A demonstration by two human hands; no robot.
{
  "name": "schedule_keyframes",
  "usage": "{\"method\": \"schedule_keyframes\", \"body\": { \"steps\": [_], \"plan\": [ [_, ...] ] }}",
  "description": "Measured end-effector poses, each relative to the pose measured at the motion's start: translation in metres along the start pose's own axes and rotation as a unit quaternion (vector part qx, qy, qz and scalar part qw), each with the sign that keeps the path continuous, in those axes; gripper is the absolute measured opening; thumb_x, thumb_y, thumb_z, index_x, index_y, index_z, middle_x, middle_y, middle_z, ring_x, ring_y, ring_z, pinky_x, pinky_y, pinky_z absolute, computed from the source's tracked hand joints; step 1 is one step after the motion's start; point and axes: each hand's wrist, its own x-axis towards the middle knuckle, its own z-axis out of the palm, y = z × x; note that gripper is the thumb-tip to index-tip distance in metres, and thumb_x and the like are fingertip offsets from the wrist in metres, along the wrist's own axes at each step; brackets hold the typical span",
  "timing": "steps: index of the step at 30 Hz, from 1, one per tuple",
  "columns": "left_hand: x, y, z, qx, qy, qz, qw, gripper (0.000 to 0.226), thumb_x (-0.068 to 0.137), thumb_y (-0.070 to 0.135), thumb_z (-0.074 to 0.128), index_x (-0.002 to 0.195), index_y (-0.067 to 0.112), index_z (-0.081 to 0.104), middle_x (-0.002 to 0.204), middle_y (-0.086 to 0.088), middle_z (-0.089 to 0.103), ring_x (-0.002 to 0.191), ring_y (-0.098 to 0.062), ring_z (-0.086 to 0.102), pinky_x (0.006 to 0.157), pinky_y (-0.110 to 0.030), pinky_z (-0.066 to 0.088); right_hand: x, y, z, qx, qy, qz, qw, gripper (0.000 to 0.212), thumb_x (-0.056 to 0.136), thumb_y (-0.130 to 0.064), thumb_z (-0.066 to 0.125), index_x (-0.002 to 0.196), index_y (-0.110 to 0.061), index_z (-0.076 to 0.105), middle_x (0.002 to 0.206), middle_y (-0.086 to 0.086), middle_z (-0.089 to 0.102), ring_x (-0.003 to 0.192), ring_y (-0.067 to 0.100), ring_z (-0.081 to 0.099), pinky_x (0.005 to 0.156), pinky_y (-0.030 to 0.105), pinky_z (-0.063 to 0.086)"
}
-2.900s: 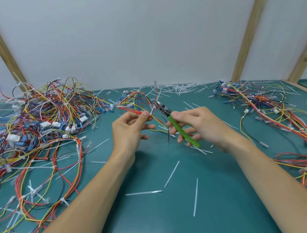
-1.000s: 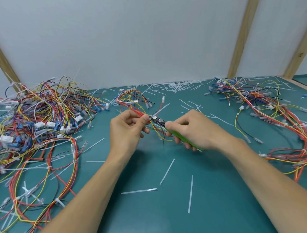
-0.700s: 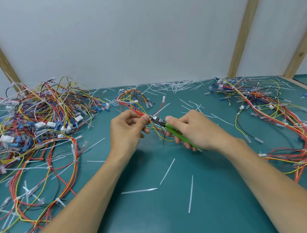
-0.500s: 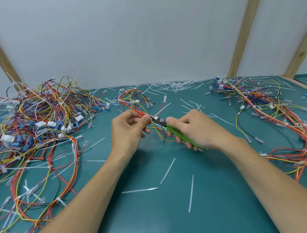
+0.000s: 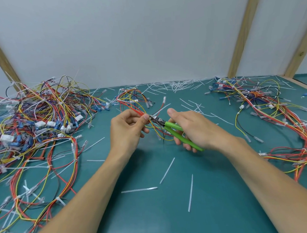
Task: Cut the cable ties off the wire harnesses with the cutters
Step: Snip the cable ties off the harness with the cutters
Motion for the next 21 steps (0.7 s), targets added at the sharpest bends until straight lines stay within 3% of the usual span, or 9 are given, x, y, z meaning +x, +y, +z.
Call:
{"method": "schedule_keyframes", "body": {
  "steps": [21],
  "plan": [
    [-0.0025,0.0026,0.0007,-0.003,-0.001,-0.004,1.0,0.016,0.089,0.011,0.074,0.077,0.009,0.065,0.062,-0.002,0.07,0.047,-0.011,0.061,0.046,-0.022,0.047,-0.0032,-0.0027,-0.0017,0.047,-0.002,0.019,0.999,0.071,0.094,-0.081,0.025,0.101,-0.021,0.062,0.066,0.005,0.07,0.047,0.022,0.058,0.042,0.031,0.048]
  ]
}}
